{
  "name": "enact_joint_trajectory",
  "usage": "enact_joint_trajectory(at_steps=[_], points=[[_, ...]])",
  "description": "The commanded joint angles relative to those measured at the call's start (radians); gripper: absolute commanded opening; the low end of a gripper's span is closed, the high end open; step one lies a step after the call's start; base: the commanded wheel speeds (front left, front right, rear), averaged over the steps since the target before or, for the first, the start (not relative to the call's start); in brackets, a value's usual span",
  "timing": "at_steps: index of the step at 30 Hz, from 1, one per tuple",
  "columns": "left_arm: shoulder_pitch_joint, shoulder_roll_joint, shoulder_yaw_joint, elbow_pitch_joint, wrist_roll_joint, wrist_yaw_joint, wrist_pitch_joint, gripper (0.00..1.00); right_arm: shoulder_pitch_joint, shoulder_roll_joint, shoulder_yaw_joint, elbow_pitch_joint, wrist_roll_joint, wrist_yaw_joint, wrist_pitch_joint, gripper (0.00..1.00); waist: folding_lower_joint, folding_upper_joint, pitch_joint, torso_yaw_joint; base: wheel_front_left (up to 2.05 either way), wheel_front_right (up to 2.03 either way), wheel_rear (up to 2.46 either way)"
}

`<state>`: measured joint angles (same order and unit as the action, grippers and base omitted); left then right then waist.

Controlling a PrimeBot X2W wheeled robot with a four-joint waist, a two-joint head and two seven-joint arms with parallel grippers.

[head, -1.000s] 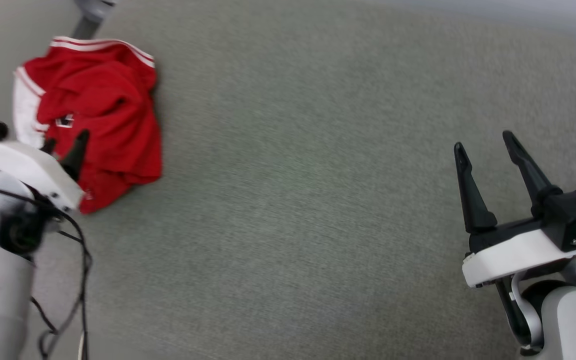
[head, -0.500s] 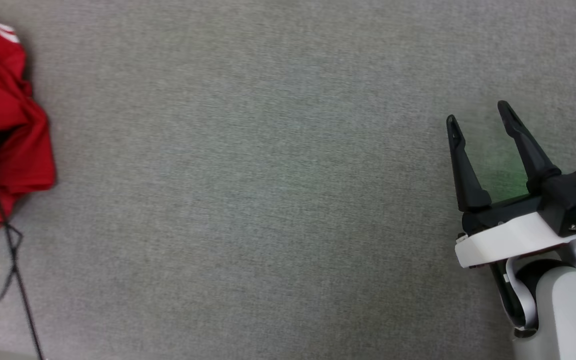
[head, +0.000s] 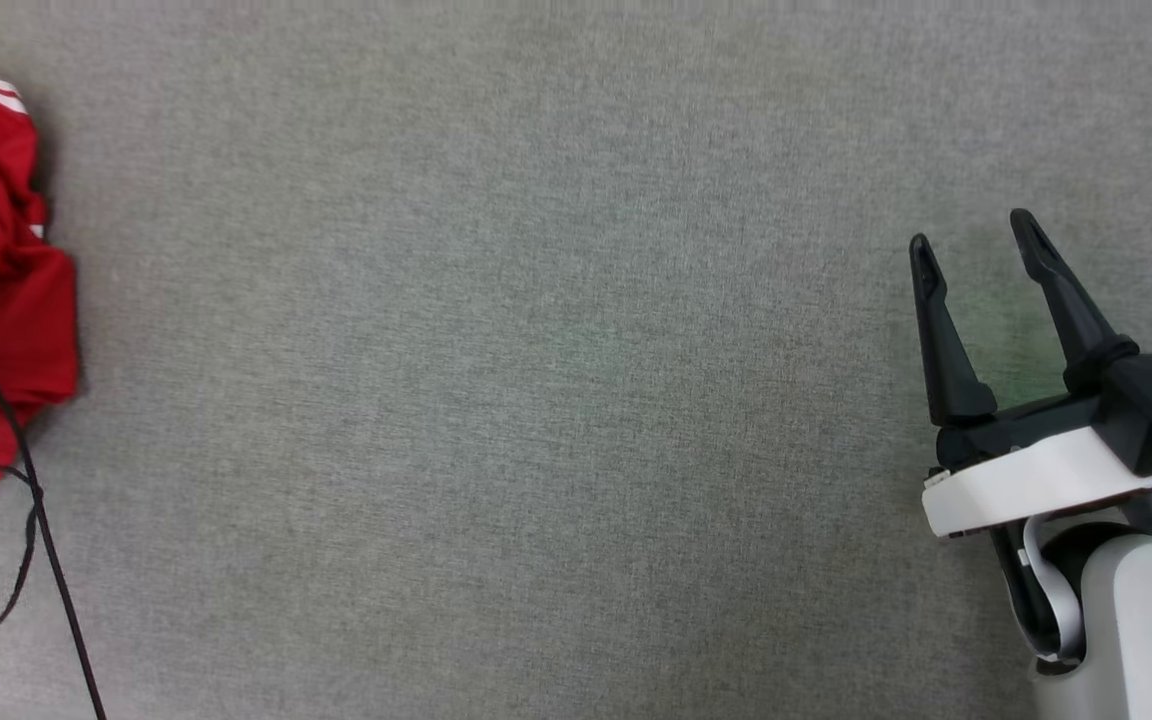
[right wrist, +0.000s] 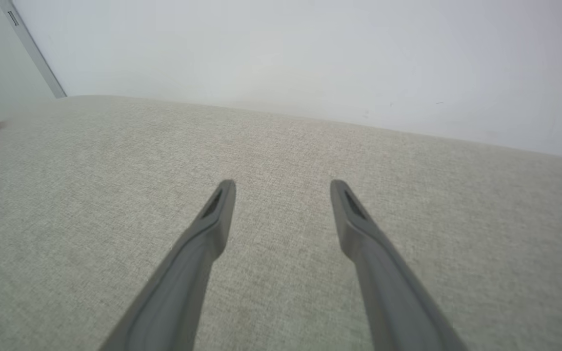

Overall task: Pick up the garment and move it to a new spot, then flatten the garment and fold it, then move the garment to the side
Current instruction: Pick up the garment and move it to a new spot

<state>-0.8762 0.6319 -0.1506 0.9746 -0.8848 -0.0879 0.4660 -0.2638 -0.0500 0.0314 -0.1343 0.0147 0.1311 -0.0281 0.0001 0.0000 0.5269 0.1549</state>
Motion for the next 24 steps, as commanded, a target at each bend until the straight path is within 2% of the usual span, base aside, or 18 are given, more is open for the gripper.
enact_joint_trajectory(at_steps=[1,9,13,20,24], points=[[0.015,-0.009,-0.005,0.006,0.009,0.000,-0.011,0.00,0.010,-0.001,-0.003,0.001,0.003,-0.001,-0.007,1.00,-0.0001,0.0000,-0.027,0.005,0.00,0.00,0.00],[0.017,-0.018,-0.032,-0.020,0.087,0.009,-0.254,0.00,0.053,-0.001,-0.024,0.047,0.041,-0.001,-0.034,1.00,-0.0001,0.0000,-0.174,0.003,0.00,0.00,0.00],[0.030,-0.030,-0.046,-0.039,0.114,0.013,-0.342,0.00,0.083,0.000,-0.044,0.063,0.067,-0.001,-0.047,1.00,-0.0001,0.0000,-0.238,-0.014,0.00,0.00,0.00],[0.062,-0.079,-0.087,-0.083,0.145,0.006,-0.415,0.00,0.155,0.000,-0.076,0.085,0.102,-0.001,-0.056,1.00,-0.0001,0.0000,-0.345,-0.072,0.00,0.00,0.00],[0.083,-0.106,-0.120,-0.125,0.156,0.000,-0.401,0.00,0.183,0.000,-0.094,0.086,0.109,-0.001,-0.052,1.00,-0.0001,0.0000,-0.380,-0.114,0.00,0.00,0.00]])
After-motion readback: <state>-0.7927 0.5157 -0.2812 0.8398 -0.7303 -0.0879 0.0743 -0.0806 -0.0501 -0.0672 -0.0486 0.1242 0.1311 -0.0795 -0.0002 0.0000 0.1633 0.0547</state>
